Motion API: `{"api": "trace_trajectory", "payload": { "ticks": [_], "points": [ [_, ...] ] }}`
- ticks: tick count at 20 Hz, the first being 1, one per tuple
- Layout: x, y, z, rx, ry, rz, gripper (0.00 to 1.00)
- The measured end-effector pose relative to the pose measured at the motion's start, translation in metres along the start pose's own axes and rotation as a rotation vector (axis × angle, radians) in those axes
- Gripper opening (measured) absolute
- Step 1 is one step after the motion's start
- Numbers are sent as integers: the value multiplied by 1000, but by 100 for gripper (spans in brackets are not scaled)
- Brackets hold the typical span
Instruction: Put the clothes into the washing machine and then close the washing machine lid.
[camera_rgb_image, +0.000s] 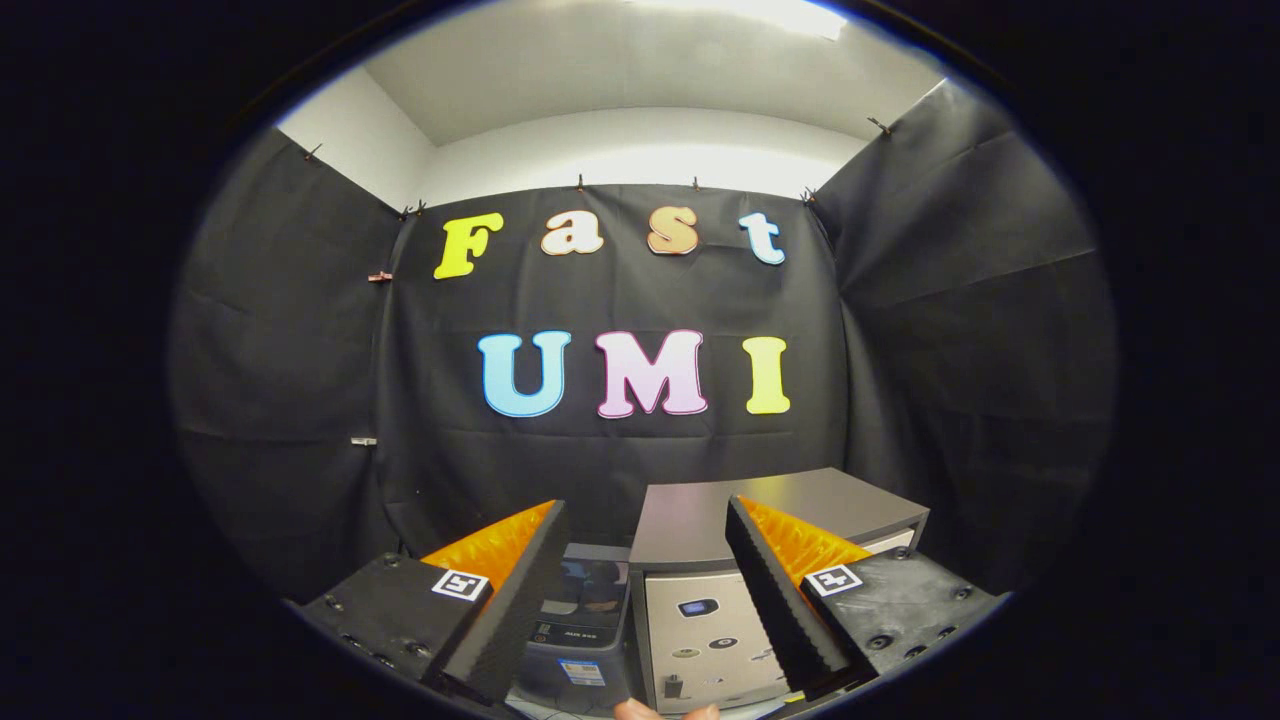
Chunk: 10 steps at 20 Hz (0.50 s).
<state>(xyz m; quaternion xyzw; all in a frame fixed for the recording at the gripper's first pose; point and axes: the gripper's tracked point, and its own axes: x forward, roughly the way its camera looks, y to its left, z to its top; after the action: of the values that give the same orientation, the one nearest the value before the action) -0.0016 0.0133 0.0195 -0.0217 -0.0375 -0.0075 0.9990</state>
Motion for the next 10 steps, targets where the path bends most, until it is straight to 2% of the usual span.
{"api": "trace_trajectory", "payload": {
  "ticks": [10],
  "points": [
    [0,5,-10,-23,23,4,99]
  ]
}}
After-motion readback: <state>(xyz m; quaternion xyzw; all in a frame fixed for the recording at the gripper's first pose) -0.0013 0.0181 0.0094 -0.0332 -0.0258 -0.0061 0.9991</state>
